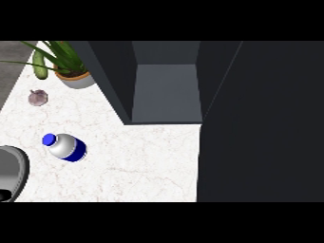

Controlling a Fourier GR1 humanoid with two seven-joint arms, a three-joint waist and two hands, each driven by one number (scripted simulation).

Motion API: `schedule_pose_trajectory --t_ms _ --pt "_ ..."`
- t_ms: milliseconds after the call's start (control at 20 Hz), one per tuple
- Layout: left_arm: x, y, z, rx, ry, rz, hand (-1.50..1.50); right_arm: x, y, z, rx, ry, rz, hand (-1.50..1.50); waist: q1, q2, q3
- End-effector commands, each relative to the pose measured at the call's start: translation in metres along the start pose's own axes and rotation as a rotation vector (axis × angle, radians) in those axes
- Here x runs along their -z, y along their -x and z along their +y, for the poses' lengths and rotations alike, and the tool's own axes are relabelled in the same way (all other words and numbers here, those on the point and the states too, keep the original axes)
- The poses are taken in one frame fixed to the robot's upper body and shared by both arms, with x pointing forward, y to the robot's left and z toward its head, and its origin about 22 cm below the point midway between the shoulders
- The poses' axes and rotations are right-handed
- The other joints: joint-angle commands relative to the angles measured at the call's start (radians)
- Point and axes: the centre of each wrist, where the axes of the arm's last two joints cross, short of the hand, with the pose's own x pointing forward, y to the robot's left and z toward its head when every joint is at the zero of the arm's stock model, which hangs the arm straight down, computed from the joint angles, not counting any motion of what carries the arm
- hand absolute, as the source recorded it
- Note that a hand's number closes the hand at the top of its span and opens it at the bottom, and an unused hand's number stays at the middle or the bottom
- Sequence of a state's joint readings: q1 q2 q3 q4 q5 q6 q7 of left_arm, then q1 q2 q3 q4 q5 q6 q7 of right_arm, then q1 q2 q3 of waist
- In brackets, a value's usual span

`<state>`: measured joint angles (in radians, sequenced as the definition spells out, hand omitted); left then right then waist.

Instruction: Pick up the bottled water, place it into the cabinet and close the cabinet

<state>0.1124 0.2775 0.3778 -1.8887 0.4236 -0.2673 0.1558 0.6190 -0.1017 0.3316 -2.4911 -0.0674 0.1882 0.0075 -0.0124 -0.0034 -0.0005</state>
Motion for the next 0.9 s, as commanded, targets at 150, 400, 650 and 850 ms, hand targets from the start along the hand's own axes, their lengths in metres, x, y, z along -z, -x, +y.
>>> schedule_pose_trajectory --t_ms 150,400,650,850 --pt "0.009 0.054 0.010 -0.019 -0.010 0.101 -1.50 -0.016 -0.043 0.008 -0.009 -0.025 -0.057 -1.50 -0.013 0.001 -0.001" --pt "0.012 0.090 0.026 -0.051 0.013 0.200 -1.50 -0.020 -0.046 0.015 -0.025 -0.020 -0.038 -1.50 -0.021 0.001 -0.002" --pt "0.005 0.140 0.015 -0.102 -0.029 0.243 -1.50 -0.029 -0.046 0.017 -0.005 -0.031 -0.032 -1.50 -0.033 -0.002 -0.002" --pt "0.021 0.162 0.024 -0.105 -0.034 0.263 -1.50 -0.028 -0.042 0.018 0.000 -0.044 -0.043 -1.50 -0.037 0.005 -0.003"
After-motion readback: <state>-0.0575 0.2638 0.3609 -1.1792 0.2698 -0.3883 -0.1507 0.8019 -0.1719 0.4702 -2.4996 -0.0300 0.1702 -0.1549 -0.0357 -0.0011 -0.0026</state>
